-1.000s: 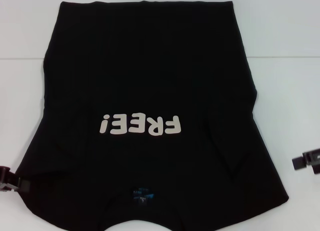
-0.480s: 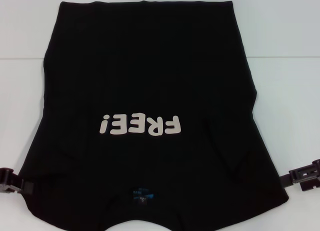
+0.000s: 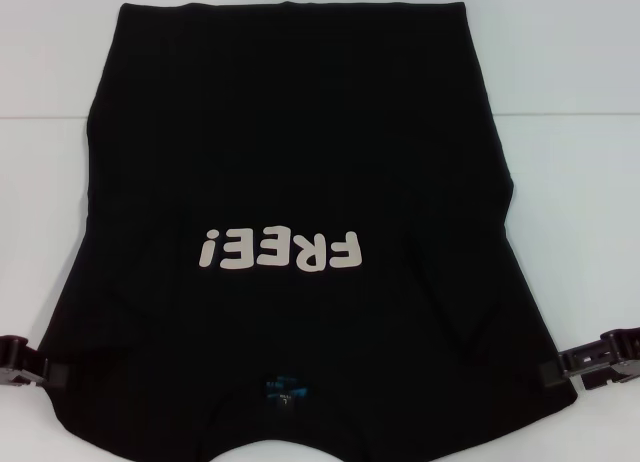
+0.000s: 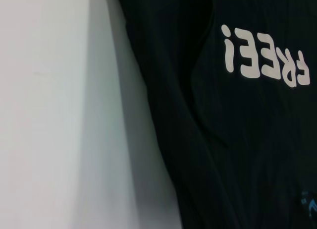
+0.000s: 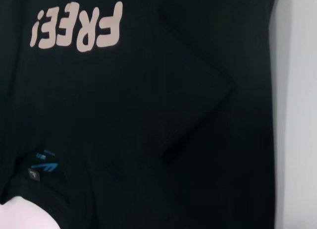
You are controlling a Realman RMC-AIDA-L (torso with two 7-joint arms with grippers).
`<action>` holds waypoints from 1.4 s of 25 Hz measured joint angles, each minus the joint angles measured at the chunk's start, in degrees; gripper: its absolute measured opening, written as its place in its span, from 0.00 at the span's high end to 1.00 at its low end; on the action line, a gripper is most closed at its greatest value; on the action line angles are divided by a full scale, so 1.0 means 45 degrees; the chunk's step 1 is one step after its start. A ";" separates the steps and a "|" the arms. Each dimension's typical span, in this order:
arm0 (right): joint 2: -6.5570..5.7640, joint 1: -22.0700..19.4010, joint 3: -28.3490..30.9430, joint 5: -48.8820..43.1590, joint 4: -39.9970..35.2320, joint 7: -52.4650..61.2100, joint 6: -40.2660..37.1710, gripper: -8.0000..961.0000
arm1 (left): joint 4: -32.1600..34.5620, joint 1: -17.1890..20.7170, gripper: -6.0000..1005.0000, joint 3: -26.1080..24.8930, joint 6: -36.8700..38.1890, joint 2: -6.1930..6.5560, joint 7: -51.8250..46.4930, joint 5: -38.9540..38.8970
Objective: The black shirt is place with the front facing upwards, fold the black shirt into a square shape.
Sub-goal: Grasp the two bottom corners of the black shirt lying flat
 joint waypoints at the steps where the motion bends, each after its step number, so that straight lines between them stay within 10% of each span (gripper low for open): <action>1: 0.0011 0.0023 -0.0044 0.0000 0.0024 0.0001 0.0044 0.07 | -0.0005 -0.0001 0.95 0.0000 -0.0004 -0.0001 0.0008 0.0000; 35: 0.0221 0.0188 -0.0611 -0.0016 0.0088 0.0000 0.0392 0.07 | -0.0028 0.0038 0.95 0.0021 -0.0019 -0.0021 0.0010 -0.0001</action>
